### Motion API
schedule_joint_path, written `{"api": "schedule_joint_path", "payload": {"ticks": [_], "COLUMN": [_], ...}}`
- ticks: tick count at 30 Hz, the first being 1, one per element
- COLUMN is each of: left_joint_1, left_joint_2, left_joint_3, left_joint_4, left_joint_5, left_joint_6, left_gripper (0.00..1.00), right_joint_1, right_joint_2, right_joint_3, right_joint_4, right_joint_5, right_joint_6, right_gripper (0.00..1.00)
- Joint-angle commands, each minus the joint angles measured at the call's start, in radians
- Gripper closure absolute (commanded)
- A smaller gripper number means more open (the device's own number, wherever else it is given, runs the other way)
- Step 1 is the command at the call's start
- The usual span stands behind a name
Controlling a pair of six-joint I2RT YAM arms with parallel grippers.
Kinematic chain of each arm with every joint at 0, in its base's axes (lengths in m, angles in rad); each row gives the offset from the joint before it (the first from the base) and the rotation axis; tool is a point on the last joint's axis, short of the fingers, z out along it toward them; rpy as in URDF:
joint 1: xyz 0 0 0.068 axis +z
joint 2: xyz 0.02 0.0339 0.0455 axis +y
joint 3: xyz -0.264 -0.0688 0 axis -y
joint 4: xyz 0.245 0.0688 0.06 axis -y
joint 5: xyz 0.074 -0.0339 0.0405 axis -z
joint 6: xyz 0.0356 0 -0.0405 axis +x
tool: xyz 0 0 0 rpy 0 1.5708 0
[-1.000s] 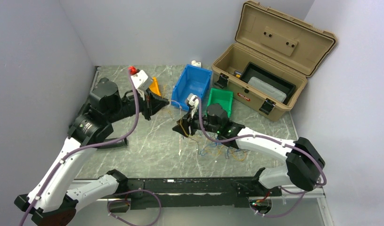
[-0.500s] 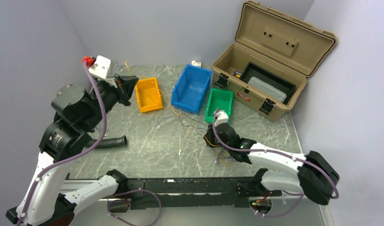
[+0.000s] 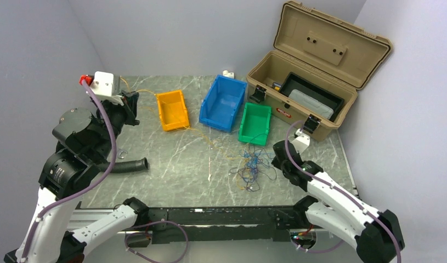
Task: Untangle the cables
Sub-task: Untie the cable.
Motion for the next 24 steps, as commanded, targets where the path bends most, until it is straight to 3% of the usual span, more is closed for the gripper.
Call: {"api": "schedule_joint_path", "payload": {"ticks": [1, 6, 9, 10, 15, 20, 24], "left_joint_1": [0.000, 0.001, 0.000, 0.000, 0.000, 0.000, 0.001], "left_joint_2": [-0.003, 0.001, 0.002, 0.000, -0.014, -0.017, -0.032], "left_joint_3": [-0.026, -0.051, -0.059, -0.064, -0.094, -0.126, -0.155], "left_joint_4": [0.005, 0.016, 0.029, 0.038, 0.074, 0.082, 0.082], "left_joint_5": [-0.052, -0.017, 0.033, 0.060, 0.155, 0.190, 0.171], "left_joint_6": [0.020, 0.011, 0.012, 0.011, 0.011, -0.012, -0.010], "left_gripper": [1.00, 1.00, 1.00, 1.00, 1.00, 1.00, 1.00], "right_joint_1": [-0.032, -0.034, -0.035, -0.034, -0.034, -0.025, 0.019], "right_joint_2": [-0.095, -0.122, -0.126, -0.133, -0.174, -0.114, -0.054], "right_joint_3": [0.003, 0.055, 0.083, 0.088, 0.103, 0.135, 0.117], "right_joint_4": [-0.102, -0.194, -0.140, -0.108, 0.032, 0.085, 0.138], "right_joint_5": [0.049, 0.104, 0.029, -0.015, -0.255, -0.405, -0.407], "right_joint_6": [0.066, 0.071, -0.077, -0.139, -0.335, -0.330, -0.283], "right_gripper": [1.00, 0.98, 0.54, 0.44, 0.18, 0.07, 0.03]}}
